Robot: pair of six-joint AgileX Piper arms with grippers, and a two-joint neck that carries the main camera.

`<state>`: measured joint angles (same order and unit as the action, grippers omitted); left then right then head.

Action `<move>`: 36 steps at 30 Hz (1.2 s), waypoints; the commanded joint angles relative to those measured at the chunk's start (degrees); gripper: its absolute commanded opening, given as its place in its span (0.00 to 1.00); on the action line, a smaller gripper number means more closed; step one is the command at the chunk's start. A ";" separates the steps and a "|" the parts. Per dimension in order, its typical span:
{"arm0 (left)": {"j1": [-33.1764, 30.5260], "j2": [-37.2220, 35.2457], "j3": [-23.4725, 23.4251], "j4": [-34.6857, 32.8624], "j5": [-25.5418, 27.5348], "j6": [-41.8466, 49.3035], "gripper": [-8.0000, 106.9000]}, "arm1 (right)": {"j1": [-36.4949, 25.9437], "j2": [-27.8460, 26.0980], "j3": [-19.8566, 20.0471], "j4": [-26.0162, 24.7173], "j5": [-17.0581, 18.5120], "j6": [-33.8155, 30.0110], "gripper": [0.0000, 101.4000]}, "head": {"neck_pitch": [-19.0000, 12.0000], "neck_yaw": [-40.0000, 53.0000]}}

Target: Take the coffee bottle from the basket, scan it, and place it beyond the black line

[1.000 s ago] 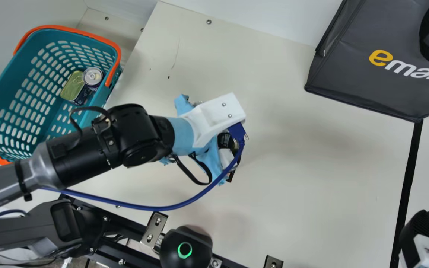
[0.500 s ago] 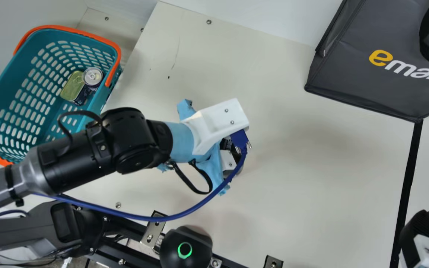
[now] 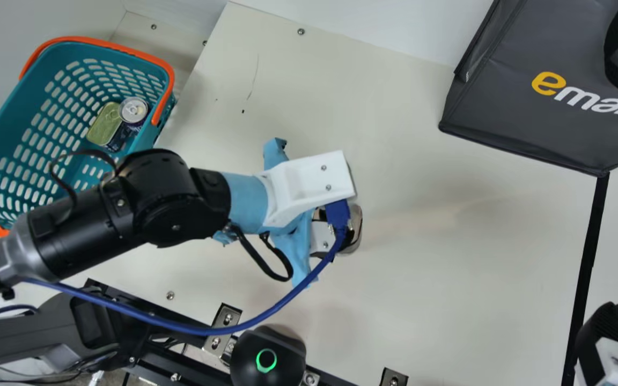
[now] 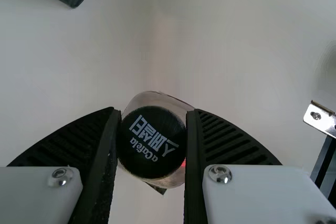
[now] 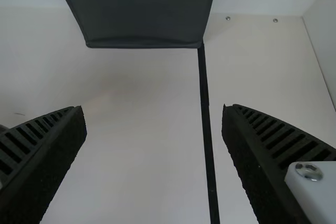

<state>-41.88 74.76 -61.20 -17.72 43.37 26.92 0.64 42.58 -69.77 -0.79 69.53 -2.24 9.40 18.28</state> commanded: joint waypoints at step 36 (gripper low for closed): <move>9.69 -4.45 1.52 -8.86 6.40 19.45 0.16 | 0.00 0.00 0.00 0.00 0.06 0.00 0.90 | -1.48 0.14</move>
<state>-31.95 70.17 -59.56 -26.66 49.99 46.52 0.64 42.58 -69.77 -0.79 69.59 -2.24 9.40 18.28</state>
